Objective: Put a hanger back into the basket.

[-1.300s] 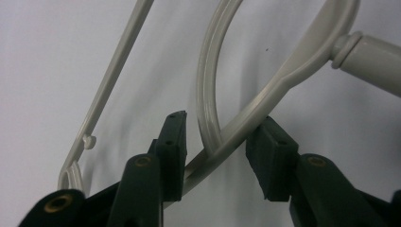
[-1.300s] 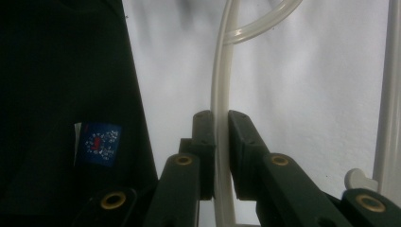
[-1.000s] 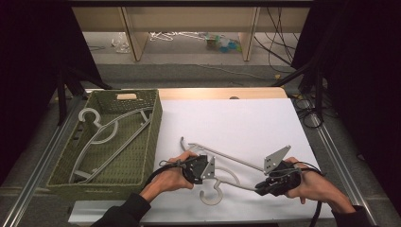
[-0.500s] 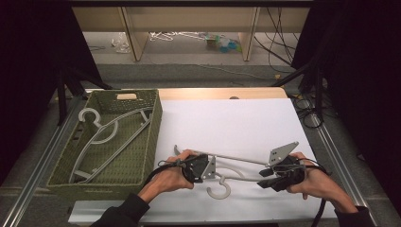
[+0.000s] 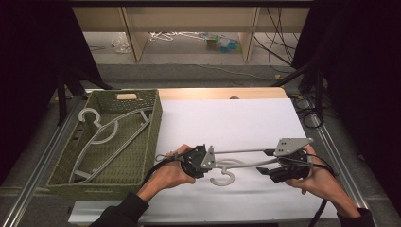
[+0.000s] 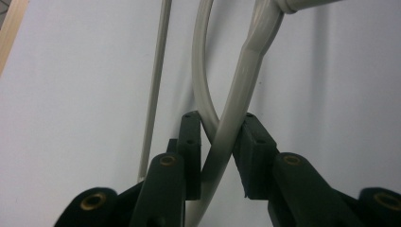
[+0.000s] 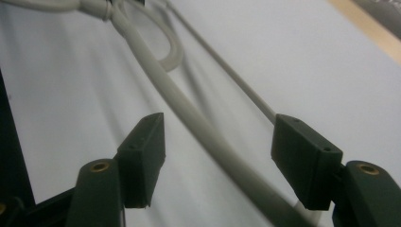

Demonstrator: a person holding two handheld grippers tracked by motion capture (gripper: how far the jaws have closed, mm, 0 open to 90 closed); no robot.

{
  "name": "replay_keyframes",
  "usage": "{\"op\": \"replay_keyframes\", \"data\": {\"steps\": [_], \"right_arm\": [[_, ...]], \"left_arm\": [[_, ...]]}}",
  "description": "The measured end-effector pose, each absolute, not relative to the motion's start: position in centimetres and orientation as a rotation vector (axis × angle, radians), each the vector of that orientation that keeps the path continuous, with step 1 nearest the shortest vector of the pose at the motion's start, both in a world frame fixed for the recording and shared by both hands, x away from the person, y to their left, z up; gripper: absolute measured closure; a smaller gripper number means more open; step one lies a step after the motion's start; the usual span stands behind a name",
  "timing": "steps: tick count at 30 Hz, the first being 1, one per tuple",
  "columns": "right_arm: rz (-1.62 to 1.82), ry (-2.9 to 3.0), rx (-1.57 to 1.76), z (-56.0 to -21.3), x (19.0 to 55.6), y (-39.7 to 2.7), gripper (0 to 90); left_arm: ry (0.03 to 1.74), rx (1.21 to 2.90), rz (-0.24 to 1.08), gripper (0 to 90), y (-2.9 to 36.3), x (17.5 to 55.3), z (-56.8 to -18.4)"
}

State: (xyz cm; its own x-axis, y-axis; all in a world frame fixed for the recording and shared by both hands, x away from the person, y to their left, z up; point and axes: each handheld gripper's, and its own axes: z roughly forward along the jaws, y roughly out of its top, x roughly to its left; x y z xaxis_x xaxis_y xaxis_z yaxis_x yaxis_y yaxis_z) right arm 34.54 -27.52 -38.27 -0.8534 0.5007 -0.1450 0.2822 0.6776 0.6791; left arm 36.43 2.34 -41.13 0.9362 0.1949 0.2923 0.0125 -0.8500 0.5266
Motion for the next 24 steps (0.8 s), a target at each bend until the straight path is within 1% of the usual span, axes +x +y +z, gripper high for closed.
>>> {"op": "replay_keyframes", "data": {"steps": [3, 5, 8, 9, 10, 11, 12, 13, 14, 16, 17, 21, 24], "right_arm": [[0.998, 2.531, 0.651, -37.8, 34.4, -27.6, 33.9], [1.032, 2.476, 0.653, -37.2, 34.3, -27.7, 31.9], [1.088, 2.404, 0.644, -36.3, 34.0, -27.8, 32.3], [1.127, 2.370, 0.644, -35.8, 33.9, -27.9, 32.3], [1.142, 2.363, 0.652, -35.6, 33.8, -28.0, 31.9], [1.153, 2.365, 0.655, -35.4, 33.7, -28.2, 31.8], [1.164, 2.357, 0.661, -35.2, 33.6, -28.3, 31.8], [1.178, 2.345, 0.660, -35.2, 33.6, -28.3, 31.7], [1.180, 2.344, 0.667, -35.3, 33.6, -28.3, 31.4], [1.181, 2.352, 0.672, -35.3, 33.6, -28.4, 31.4], [1.189, 2.361, 0.676, -35.7, 33.5, -28.3, 31.4], [1.168, 2.397, 0.684, -36.4, 33.5, -28.2, 31.8], [1.168, 2.410, 0.684, -36.9, 33.5, -27.9, 32.1]], "left_arm": [[0.178, 2.547, 0.437, 73.3, 2.3, 36.7, -40.7], [0.211, 2.533, 0.401, 73.3, 2.1, 36.8, -40.2], [0.228, 2.536, 0.398, 75.5, 1.9, 36.9, -39.8], [0.232, 2.512, 0.372, 78.7, 1.8, 37.0, -39.4], [0.282, 2.479, 0.337, 78.0, 1.8, 37.2, -39.1], [0.290, 2.475, 0.327, 77.6, 1.8, 37.3, -38.9], [0.252, 2.493, 0.368, 79.2, 1.9, 37.2, -38.6], [0.252, 2.493, 0.368, 78.6, 1.9, 37.2, -38.6], [0.288, 2.478, 0.340, 79.3, 2.0, 37.3, -38.0], [0.295, 2.468, 0.337, 79.3, 2.1, 37.4, -37.6], [0.301, 2.479, 0.359, 79.4, 2.3, 37.4, -37.1], [0.340, 2.479, 0.372, 79.4, 2.9, 37.8, -36.4], [0.418, 2.421, 0.372, 79.4, 4.0, 38.4, -36.1]]}}
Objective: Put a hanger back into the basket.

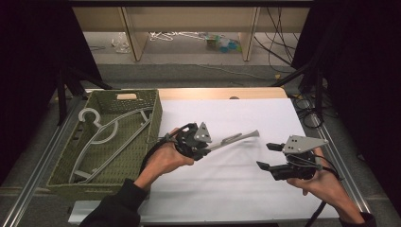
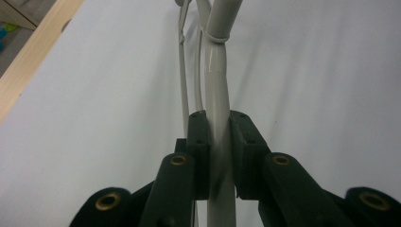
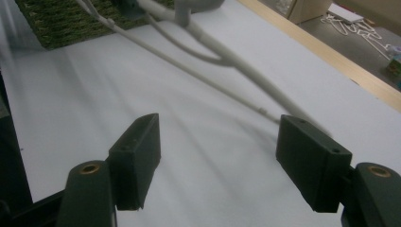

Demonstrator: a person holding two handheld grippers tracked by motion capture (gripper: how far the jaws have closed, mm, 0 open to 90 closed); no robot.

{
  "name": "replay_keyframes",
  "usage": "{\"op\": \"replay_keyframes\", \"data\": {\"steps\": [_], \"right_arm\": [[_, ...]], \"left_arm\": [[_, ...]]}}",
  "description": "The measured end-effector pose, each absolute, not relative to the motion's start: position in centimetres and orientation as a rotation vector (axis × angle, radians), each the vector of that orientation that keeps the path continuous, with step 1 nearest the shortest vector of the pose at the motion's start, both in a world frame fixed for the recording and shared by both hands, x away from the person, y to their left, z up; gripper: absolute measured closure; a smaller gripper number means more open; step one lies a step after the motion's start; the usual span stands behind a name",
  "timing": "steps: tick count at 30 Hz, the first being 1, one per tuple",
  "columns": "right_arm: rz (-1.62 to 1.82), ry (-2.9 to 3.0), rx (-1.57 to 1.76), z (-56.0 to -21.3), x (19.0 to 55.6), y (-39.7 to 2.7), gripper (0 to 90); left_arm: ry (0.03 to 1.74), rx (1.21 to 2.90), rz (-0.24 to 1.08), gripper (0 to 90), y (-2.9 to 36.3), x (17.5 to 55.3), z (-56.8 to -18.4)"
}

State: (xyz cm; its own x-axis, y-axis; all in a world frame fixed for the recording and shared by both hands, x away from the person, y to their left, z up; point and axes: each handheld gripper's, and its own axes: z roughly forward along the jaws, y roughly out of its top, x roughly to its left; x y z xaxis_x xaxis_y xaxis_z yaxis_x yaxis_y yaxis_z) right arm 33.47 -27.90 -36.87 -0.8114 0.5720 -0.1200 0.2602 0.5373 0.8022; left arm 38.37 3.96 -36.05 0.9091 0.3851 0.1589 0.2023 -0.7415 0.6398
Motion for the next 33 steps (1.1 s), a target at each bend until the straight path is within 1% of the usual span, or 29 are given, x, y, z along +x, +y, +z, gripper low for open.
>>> {"op": "replay_keyframes", "data": {"steps": [7, 8, 12, 14, 15, 16, 18, 19, 21, 22, 23, 26, 27, 28, 29, 30, 33], "right_arm": [[1.172, 2.452, 0.700, -37.9, 33.5, -27.5, 32.2], [1.163, 2.467, 0.712, -38.1, 33.3, -27.5, 32.2], [1.180, 2.476, 0.711, -38.6, 33.3, -27.4, 31.8], [1.197, 2.465, 0.728, -39.1, 33.4, -27.5, 30.7], [1.197, 2.465, 0.728, -39.1, 33.4, -27.5, 30.7], [1.194, 2.473, 0.733, -39.4, 33.4, -27.4, 30.1], [1.187, 2.489, 0.732, -39.9, 33.4, -27.2, 29.5], [1.187, 2.489, 0.732, -39.9, 33.4, -27.2, 29.5], [1.187, 2.498, 0.734, -40.0, 33.3, -27.1, 29.4], [1.189, 2.497, 0.726, -40.1, 33.3, -27.1, 29.3], [1.192, 2.498, 0.725, -40.1, 33.2, -27.1, 29.3], [1.184, 2.502, 0.734, -40.1, 33.2, -27.2, 29.2], [1.183, 2.506, 0.729, -40.2, 33.2, -27.2, 29.2], [1.181, 2.506, 0.729, -40.2, 33.1, -27.2, 29.2], [1.181, 2.509, 0.730, -40.3, 33.1, -27.2, 29.2], [1.181, 2.509, 0.730, -40.3, 33.1, -27.2, 29.2], [1.178, 2.513, 0.746, -40.4, 33.2, -27.3, 29.1]], "left_arm": [[0.521, 2.280, 0.343, 79.5, 6.5, 38.9, -33.8], [0.521, 2.280, 0.343, 79.4, 6.5, 38.9, -33.8], [0.561, 2.158, 0.330, 79.4, 8.3, 38.5, -31.5], [0.578, 2.063, 0.313, 79.4, 9.5, 37.8, -29.6], [0.578, 2.063, 0.313, 79.4, 9.5, 37.8, -29.6], [0.570, 2.037, 0.313, 79.4, 10.0, 37.6, -28.7], [0.572, 1.998, 0.329, 79.4, 11.3, 37.3, -26.9], [0.572, 1.998, 0.329, 79.4, 11.3, 37.3, -26.9], [0.584, 1.984, 0.354, 79.4, 12.5, 37.2, -25.7], [0.608, 1.966, 0.388, 79.4, 14.0, 37.2, -24.9], [0.608, 1.966, 0.388, 79.4, 14.0, 37.2, -24.9], [0.665, 1.937, 0.436, 79.4, 16.5, 37.3, -24.4], [0.703, 1.922, 0.454, 79.4, 18.2, 37.4, -24.5], [0.719, 1.920, 0.461, 79.4, 19.0, 37.6, -24.6], [0.735, 1.916, 0.477, 79.4, 19.8, 37.6, -24.8], [0.735, 1.916, 0.477, 79.4, 19.8, 37.6, -24.8], [0.799, 1.913, 0.492, 79.4, 22.7, 38.0, -26.1]]}}
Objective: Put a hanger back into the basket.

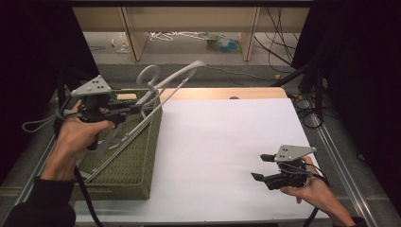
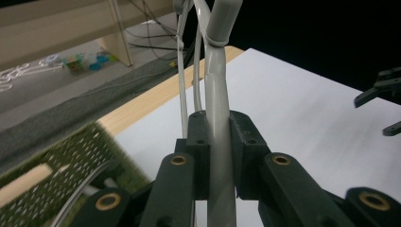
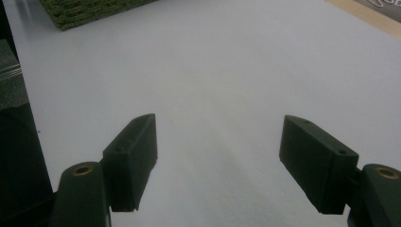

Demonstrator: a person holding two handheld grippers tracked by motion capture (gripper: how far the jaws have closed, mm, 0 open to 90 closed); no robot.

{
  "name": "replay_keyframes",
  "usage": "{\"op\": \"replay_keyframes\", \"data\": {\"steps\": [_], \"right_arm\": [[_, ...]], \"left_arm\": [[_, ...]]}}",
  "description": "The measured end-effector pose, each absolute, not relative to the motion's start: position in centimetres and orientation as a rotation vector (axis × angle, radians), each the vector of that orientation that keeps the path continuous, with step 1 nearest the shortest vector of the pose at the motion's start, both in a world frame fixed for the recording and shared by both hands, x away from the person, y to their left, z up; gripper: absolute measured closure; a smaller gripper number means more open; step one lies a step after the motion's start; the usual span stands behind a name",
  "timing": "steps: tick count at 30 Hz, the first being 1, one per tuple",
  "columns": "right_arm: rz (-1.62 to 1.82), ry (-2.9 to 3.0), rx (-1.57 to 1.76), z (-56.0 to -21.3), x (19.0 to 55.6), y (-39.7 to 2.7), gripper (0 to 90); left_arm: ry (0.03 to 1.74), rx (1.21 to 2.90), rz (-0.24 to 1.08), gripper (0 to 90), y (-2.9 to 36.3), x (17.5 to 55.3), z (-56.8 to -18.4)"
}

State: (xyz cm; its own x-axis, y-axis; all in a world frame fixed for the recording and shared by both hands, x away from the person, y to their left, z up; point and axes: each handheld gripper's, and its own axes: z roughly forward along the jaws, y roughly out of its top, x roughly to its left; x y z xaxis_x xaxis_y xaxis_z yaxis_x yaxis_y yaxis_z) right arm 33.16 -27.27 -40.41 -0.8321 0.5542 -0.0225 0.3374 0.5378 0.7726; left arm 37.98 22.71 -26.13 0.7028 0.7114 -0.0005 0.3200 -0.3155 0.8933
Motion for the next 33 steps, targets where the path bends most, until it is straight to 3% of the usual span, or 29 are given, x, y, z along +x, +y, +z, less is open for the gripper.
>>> {"op": "replay_keyframes", "data": {"steps": [15, 33], "right_arm": [[1.179, 2.511, 0.770, -40.9, 33.5, -27.5, 26.6], [1.165, 2.522, 0.777, -41.1, 33.5, -27.5, 26.7]], "left_arm": [[0.916, 1.896, 0.538, 79.4, 30.1, 37.9, -30.6], [0.944, 1.911, 0.535, 79.4, 33.4, 37.2, -32.7]]}}
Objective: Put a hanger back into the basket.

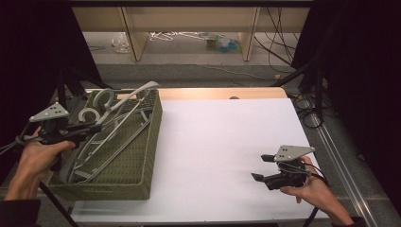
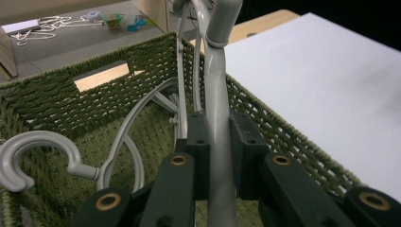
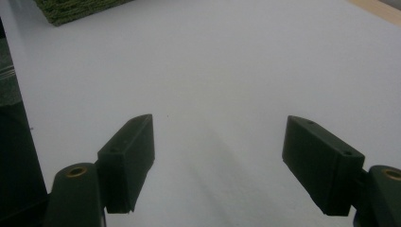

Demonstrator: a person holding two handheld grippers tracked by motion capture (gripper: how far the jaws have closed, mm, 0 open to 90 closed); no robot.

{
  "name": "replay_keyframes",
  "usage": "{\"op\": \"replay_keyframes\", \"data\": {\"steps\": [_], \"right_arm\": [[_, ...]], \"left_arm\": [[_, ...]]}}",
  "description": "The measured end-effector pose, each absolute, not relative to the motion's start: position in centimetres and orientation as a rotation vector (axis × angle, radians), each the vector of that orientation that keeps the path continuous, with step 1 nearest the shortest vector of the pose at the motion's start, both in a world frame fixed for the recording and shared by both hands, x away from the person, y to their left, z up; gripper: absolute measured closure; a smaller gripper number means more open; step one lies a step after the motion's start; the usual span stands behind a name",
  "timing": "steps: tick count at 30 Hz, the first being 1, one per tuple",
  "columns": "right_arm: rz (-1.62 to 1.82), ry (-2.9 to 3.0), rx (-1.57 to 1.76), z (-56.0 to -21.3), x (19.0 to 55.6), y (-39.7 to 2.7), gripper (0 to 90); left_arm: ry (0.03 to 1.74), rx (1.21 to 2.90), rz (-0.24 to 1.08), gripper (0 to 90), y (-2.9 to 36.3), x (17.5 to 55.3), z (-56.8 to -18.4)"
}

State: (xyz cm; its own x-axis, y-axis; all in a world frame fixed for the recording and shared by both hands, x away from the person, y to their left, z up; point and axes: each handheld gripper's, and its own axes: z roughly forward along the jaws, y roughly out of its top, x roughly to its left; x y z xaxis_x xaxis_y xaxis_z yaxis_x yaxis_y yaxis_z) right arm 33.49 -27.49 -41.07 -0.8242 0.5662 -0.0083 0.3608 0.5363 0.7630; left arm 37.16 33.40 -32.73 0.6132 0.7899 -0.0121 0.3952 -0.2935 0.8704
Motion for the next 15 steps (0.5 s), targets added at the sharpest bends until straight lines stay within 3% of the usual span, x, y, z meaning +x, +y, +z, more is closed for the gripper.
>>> {"op": "replay_keyframes", "data": {"steps": [15], "right_arm": [[1.158, 2.532, 0.766, -41.2, 33.6, -27.4, 26.8]], "left_arm": [[1.051, 1.888, 0.446, 79.4, 35.2, 37.8, -35.3]]}}
